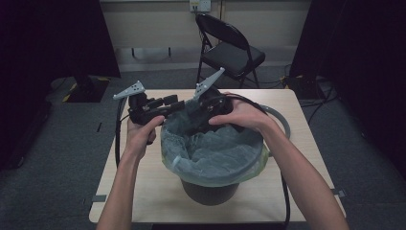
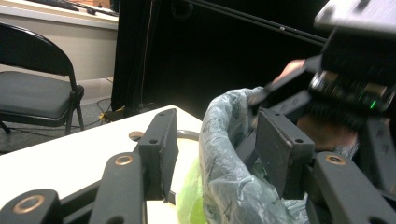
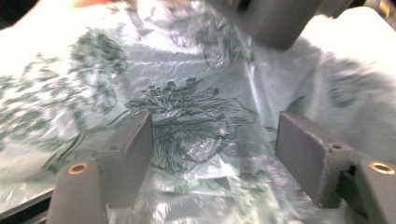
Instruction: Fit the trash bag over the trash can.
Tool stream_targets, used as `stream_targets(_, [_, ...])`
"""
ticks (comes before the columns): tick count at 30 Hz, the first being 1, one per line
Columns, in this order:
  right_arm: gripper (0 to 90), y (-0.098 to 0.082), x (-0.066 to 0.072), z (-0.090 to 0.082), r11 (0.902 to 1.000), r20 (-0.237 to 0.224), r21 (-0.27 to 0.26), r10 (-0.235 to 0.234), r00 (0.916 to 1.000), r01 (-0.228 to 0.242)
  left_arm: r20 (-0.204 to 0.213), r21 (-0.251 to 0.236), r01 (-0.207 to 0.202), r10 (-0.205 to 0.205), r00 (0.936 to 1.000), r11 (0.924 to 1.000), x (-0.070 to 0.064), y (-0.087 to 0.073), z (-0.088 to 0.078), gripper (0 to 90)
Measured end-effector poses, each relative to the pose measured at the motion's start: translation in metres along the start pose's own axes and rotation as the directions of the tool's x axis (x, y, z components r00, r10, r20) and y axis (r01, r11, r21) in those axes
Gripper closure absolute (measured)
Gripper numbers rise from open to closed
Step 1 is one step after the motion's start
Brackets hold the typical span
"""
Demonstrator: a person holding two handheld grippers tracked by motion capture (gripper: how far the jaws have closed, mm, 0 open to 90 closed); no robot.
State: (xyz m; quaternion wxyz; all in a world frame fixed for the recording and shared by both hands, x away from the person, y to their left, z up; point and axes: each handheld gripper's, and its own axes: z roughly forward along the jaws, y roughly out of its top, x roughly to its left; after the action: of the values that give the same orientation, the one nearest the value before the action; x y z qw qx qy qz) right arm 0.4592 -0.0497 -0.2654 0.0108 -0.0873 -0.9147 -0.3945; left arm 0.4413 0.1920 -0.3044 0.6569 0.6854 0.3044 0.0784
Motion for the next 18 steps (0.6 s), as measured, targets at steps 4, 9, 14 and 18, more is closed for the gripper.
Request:
stream_targets(4, [35.3,0.001,-0.006,-0.017,0.9988,0.035,-0.047,-0.014,0.9993,0.016,0.0,0.021,-0.004,0.004,1.0,0.9998,0.0,-0.002,0.002,50.4])
stream_targets(9, [36.6,0.006,-0.016,-0.033,0.992,0.071,-0.125,0.028,0.9971,-0.019,0.017,0.031,-0.002,0.001,0.9999,0.9995,-0.001,-0.004,0.002,53.3])
stream_targets(14, [33.8,0.007,-0.026,-0.046,0.984,0.099,-0.173,0.061,0.9932,-0.043,0.036,0.035,0.001,-0.003,0.9994,0.9994,-0.002,-0.005,0.001,54.8])
stream_targets(18, [27.3,0.006,-0.024,-0.051,0.9861,0.091,-0.158,0.065,0.9938,-0.05,0.023,0.035,-0.004,0.004,0.9997,0.9994,-0.003,-0.005,0.0,52.6])
